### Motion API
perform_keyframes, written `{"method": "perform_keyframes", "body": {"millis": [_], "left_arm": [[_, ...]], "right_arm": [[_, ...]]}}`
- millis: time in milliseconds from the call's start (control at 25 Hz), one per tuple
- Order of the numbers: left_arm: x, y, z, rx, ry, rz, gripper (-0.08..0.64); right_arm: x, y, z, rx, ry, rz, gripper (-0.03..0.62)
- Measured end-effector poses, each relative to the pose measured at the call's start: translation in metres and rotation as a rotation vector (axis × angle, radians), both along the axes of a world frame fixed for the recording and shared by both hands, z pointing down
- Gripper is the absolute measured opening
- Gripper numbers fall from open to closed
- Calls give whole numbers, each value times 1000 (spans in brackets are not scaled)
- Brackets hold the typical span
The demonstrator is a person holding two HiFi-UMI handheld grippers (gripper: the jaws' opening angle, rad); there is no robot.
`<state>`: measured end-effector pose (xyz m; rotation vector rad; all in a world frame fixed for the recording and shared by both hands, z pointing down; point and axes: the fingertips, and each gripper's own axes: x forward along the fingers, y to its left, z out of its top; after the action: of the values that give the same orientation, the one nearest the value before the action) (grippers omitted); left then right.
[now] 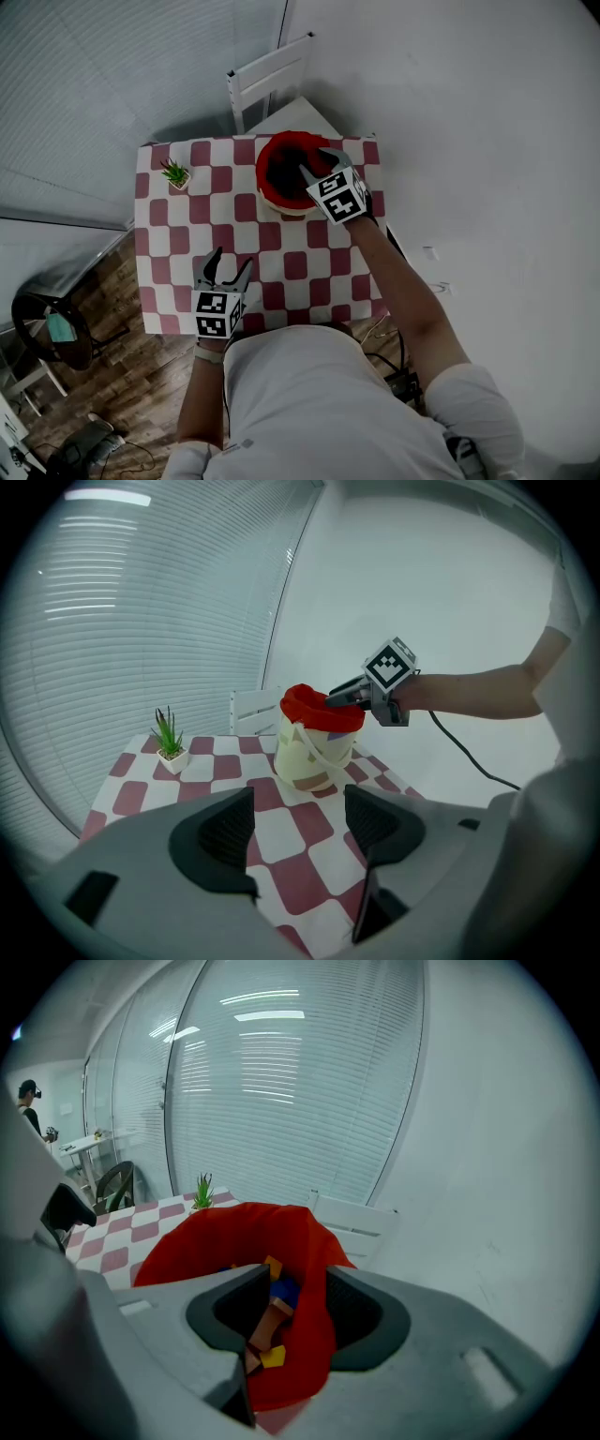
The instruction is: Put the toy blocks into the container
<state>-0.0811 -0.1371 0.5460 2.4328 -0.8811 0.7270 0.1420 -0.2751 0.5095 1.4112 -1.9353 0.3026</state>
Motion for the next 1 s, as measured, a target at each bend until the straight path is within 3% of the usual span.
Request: {"method": "perform_keyframes", "body": {"millis": [440,760,1000], "left_arm": [[18,2,-15,46,13,22,296],[42,11,-29,87,35,79,296],[62,13,-55,127,112,96,296]], "right_arm": [[10,60,-22,61,-90,47,170],[11,119,-35,93,-208,88,170],[11,163,-48,134,-314,115,170]]}}
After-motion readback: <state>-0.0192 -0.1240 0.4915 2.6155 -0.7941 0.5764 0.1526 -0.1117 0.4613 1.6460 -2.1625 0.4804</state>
